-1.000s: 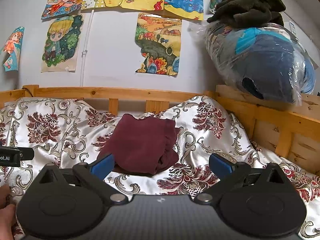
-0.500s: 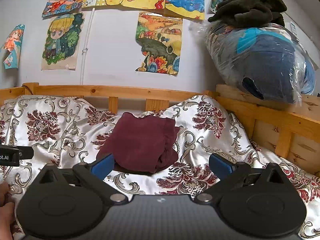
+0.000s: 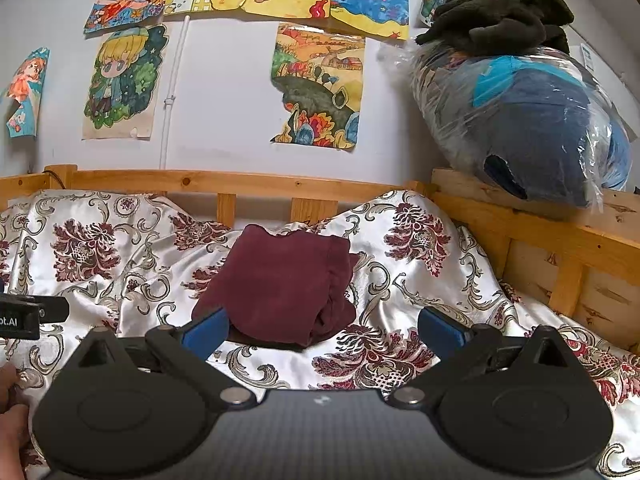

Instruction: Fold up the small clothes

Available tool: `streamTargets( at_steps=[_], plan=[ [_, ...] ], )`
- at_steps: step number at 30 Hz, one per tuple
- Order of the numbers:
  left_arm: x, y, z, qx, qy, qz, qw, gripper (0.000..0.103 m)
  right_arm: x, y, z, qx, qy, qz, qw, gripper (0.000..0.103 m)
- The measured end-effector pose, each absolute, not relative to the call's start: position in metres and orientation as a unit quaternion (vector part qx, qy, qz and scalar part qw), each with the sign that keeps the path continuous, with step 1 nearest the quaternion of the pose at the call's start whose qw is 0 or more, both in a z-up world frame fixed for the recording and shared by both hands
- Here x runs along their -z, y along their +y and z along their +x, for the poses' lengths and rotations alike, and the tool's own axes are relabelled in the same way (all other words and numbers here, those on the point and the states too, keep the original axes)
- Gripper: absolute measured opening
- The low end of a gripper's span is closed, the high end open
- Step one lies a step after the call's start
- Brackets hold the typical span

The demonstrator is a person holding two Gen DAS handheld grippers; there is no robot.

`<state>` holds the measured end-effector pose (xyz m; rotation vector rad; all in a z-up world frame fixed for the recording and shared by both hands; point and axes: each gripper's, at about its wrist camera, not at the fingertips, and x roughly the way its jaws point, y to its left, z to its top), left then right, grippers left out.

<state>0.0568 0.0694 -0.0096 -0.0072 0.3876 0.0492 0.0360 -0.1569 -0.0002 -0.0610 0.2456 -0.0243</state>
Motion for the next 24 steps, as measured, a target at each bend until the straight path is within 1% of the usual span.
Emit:
streamTargets(
  at_steps=[24],
  plan=[
    [0.0101, 0.0686, 0.0566, -0.025, 0.193, -0.002, 0.981, 0.102, -0.0013, -0.1567, 0.0356, 0.012, 0.124, -0.032, 0.992, 0.103]
  ],
)
